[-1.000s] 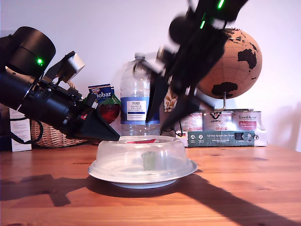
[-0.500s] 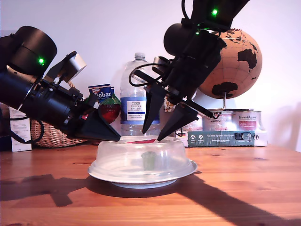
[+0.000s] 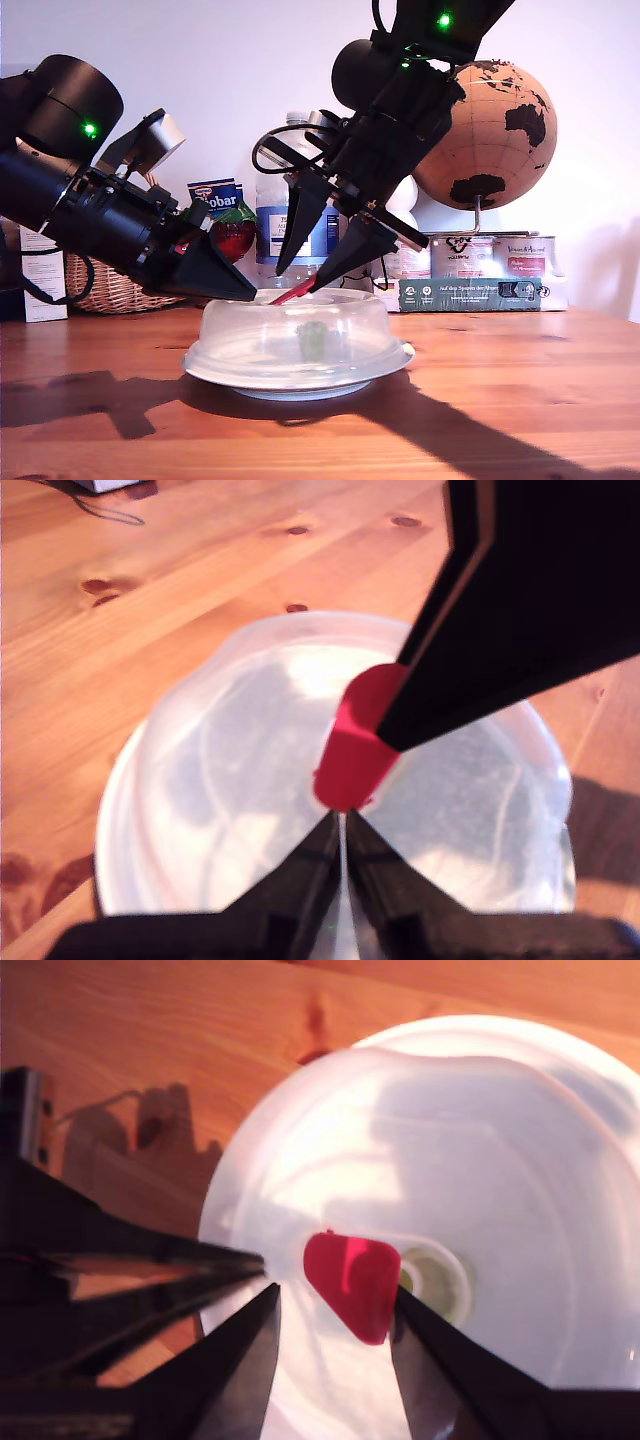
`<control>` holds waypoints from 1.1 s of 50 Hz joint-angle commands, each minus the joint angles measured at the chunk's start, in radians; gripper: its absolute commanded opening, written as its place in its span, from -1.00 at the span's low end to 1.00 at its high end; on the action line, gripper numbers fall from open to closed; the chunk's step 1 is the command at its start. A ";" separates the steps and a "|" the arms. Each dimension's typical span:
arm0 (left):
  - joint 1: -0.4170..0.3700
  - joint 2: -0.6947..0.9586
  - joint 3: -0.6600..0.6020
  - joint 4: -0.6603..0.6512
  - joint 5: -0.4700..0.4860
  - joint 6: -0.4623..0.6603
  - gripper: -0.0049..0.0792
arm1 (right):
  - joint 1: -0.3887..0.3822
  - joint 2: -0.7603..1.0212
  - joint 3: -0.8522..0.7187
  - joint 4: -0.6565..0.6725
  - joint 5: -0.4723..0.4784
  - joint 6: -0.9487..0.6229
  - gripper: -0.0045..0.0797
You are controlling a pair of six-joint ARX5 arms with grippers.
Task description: Lift the plastic dome with your right arm while removing the green coffee capsule from the plate using your left arm.
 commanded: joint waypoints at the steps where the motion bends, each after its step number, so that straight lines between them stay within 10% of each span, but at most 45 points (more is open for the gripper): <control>1: -0.011 0.053 -0.013 -0.018 -0.006 0.005 -0.92 | 0.006 -0.008 0.006 0.010 -0.010 0.006 -0.18; 55: -0.014 0.055 -0.013 -0.011 -0.007 0.023 -0.92 | 0.045 0.061 0.006 0.048 -0.044 0.023 -0.31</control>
